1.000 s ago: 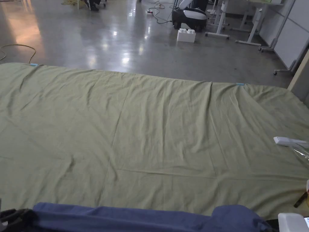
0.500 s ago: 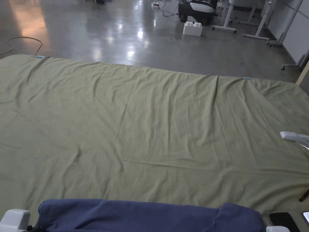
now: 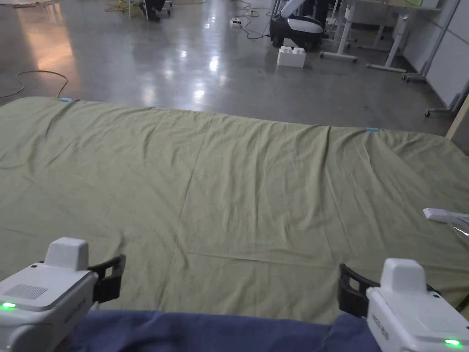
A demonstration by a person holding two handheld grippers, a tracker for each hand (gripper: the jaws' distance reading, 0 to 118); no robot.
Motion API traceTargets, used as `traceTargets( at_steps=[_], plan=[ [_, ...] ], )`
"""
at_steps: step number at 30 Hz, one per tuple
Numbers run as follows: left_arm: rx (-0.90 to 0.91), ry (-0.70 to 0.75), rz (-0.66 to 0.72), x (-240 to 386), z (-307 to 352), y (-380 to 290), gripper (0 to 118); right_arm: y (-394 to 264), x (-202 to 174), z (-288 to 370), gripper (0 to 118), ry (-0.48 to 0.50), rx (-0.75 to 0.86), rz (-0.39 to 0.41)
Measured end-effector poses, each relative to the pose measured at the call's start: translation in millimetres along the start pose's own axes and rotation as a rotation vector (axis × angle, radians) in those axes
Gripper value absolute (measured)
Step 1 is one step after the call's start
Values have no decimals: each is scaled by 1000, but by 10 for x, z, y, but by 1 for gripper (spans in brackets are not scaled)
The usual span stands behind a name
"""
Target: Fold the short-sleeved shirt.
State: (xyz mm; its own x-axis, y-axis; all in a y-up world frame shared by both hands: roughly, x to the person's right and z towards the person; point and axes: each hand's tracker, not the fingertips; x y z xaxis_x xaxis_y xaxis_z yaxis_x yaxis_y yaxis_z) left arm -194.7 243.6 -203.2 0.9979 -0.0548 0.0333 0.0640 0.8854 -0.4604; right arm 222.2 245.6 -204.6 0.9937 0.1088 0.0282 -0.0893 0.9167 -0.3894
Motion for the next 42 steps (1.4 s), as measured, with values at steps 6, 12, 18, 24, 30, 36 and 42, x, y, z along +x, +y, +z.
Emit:
traceTargets(
  at_steps=[6, 12, 18, 24, 30, 36, 42],
  plan=[
    [222, 78, 51, 268, 53, 321, 60, 280, -380, 26, 77, -34, 264, -15],
    [317, 98, 49, 299, 42, 426, 10, 439, -521, 6, 12, -31, 336, -58],
    [380, 120, 24, 284, 41, 404, 0, 460, -570, 47, 3, -56, 404, -53],
    [301, 91, 68, 73, 46, 365, 0, 479, -586, 47, 3, -25, 413, -22],
    [68, -58, 127, -460, -8, 128, 0, 447, -567, -38, 3, 8, 367, 2],
    [-225, -190, 191, -985, -49, -262, 1, 344, -603, -101, 3, 16, 325, 38],
    [-378, -340, 442, -1562, -285, -729, 78, 263, -664, -162, 3, 34, 284, 49]
  ],
)
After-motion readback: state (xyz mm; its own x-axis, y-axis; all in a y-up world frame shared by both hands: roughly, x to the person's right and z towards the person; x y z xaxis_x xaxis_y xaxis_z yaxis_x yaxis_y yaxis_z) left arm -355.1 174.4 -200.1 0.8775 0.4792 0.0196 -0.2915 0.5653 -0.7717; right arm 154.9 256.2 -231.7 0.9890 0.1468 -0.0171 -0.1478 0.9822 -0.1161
